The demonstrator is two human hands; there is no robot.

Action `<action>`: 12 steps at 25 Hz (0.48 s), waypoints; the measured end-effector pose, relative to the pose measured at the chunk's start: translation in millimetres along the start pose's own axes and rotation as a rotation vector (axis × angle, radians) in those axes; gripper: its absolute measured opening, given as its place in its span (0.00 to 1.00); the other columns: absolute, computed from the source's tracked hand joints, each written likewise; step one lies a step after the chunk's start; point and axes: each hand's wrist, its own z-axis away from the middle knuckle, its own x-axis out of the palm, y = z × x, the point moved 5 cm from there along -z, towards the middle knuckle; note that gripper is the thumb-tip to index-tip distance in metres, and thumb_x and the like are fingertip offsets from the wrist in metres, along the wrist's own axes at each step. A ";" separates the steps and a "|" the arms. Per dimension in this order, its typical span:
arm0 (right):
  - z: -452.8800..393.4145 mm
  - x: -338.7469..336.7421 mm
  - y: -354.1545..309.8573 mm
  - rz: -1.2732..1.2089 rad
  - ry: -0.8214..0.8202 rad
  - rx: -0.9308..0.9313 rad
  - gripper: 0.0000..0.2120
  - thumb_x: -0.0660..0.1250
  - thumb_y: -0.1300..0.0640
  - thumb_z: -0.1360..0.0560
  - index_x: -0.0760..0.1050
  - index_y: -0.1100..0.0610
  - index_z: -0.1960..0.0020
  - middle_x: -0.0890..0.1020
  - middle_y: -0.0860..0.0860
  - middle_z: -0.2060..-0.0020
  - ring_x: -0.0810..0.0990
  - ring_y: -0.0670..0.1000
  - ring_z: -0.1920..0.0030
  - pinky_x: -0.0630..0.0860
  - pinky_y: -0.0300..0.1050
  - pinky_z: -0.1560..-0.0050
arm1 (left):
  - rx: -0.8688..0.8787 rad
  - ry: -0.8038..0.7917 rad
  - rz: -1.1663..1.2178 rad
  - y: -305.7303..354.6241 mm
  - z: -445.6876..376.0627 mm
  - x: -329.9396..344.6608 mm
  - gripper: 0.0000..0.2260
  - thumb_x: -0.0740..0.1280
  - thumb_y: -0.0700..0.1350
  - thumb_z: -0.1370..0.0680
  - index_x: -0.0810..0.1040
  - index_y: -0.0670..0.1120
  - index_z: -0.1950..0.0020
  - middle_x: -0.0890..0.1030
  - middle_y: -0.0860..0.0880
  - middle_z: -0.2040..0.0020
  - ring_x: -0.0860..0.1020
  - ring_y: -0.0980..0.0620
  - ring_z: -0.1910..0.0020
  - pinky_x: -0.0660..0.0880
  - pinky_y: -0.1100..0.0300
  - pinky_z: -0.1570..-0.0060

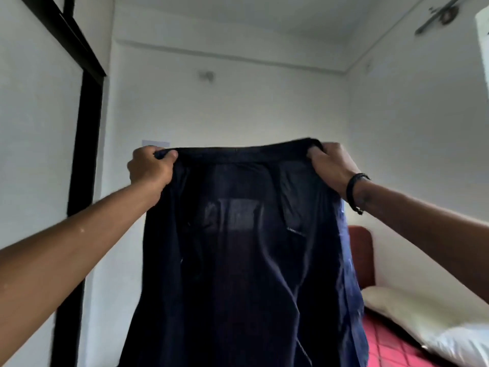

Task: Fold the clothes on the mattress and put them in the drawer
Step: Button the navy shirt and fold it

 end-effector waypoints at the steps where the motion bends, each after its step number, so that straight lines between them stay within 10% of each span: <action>1: 2.6 -11.9 -13.5 0.000 0.029 -0.046 0.16 0.64 0.47 0.22 0.76 0.59 0.60 0.77 0.48 0.68 0.76 0.52 0.66 0.70 0.45 0.64 | -0.041 0.023 0.075 4.9 0.8 -0.8 0.11 0.71 0.51 0.20 0.84 0.44 0.44 0.83 0.44 0.52 0.79 0.48 0.61 0.71 0.57 0.56; 9: -2.6 -104.7 -100.7 -0.186 -0.079 -0.100 0.13 0.72 0.50 0.21 0.85 0.59 0.45 0.87 0.57 0.49 0.87 0.58 0.48 0.84 0.57 0.43 | 0.379 -0.109 0.001 134.3 -33.8 -65.1 0.19 0.78 0.60 0.28 0.86 0.45 0.50 0.86 0.45 0.56 0.83 0.47 0.56 0.79 0.59 0.58; 12: -26.2 -143.1 -149.6 -0.266 -0.207 -0.018 0.13 0.71 0.52 0.20 0.83 0.62 0.45 0.86 0.60 0.46 0.86 0.57 0.50 0.84 0.56 0.44 | 0.310 -0.238 0.036 196.3 -63.8 -94.5 0.24 0.82 0.60 0.34 0.86 0.45 0.47 0.87 0.44 0.52 0.85 0.44 0.49 0.81 0.46 0.41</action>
